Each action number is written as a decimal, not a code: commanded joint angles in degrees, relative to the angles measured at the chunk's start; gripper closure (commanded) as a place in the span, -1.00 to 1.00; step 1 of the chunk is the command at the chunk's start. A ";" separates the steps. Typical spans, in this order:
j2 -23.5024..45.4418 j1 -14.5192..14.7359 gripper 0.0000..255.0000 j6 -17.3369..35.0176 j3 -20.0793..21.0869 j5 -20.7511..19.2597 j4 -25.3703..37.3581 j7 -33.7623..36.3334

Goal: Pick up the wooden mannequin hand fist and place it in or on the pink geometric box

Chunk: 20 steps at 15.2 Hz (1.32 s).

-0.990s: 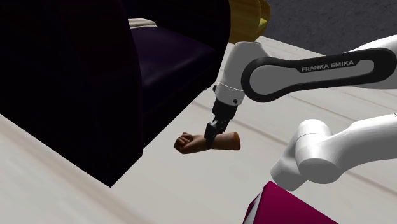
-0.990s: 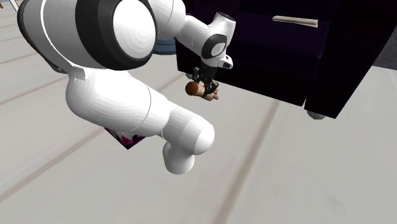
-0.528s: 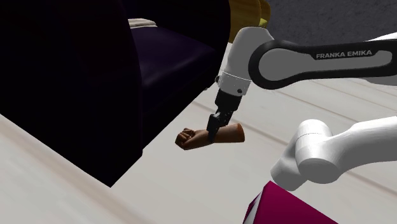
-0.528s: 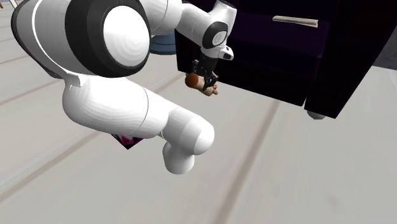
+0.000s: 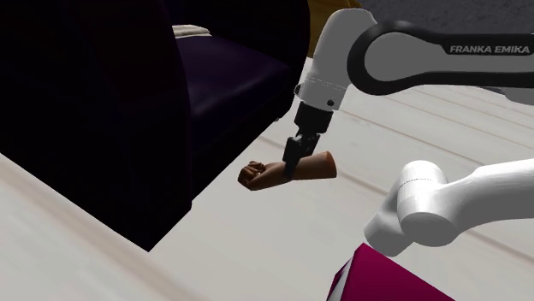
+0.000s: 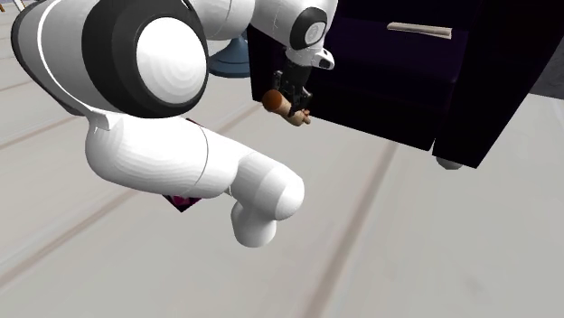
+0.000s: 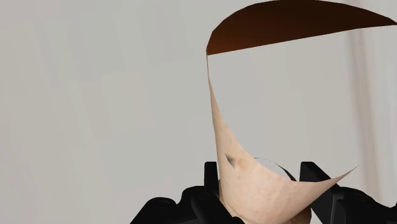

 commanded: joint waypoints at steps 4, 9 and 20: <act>-0.42 -0.19 1.00 -3.68 -0.58 -0.72 3.39 0.98; -0.40 -0.33 1.00 -7.31 -1.13 -1.35 7.16 1.98; -15.22 3.49 1.00 -14.90 2.47 2.99 1.97 9.37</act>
